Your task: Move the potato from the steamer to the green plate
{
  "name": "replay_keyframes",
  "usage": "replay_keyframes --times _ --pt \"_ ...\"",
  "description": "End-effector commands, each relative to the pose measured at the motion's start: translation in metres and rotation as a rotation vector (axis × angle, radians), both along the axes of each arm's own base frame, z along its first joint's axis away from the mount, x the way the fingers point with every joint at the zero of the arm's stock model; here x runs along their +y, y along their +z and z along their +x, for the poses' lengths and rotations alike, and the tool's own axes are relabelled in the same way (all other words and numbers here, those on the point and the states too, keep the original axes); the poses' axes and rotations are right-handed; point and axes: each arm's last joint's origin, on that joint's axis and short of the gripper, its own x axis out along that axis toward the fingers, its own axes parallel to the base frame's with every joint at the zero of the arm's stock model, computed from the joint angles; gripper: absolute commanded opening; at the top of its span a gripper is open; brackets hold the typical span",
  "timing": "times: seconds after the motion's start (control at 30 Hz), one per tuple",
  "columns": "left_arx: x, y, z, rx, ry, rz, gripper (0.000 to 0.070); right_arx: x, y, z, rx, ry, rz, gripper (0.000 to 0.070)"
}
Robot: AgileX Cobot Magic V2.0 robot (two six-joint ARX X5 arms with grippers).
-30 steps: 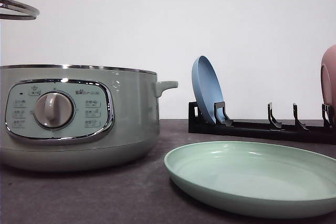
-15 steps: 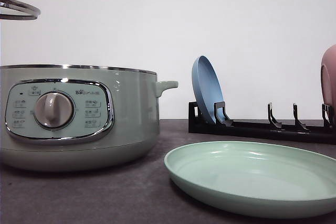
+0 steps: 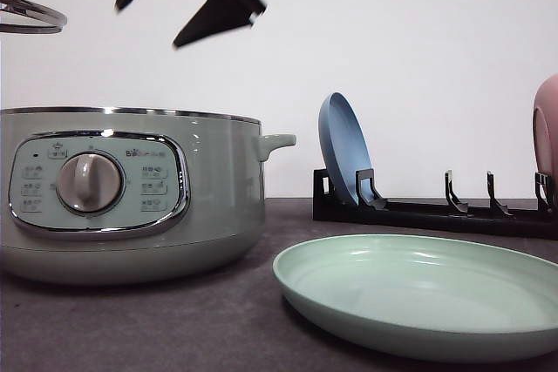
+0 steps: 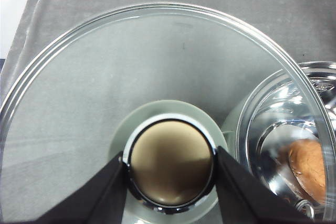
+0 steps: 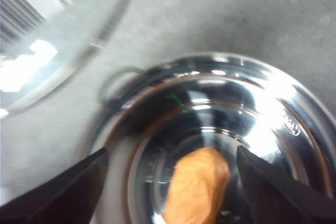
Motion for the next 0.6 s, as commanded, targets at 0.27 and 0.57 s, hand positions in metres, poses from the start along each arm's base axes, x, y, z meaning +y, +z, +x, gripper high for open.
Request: replay_keyframes --times 0.27,0.57 --pt "0.001 0.012 -0.001 -0.074 0.003 0.012 0.0000 0.036 -0.051 0.004 -0.020 -0.033 -0.141 0.0492" --pt "0.001 0.012 -0.002 -0.073 0.003 0.011 0.0000 0.048 -0.082 0.005 -0.001 -0.045 -0.229 0.0548"
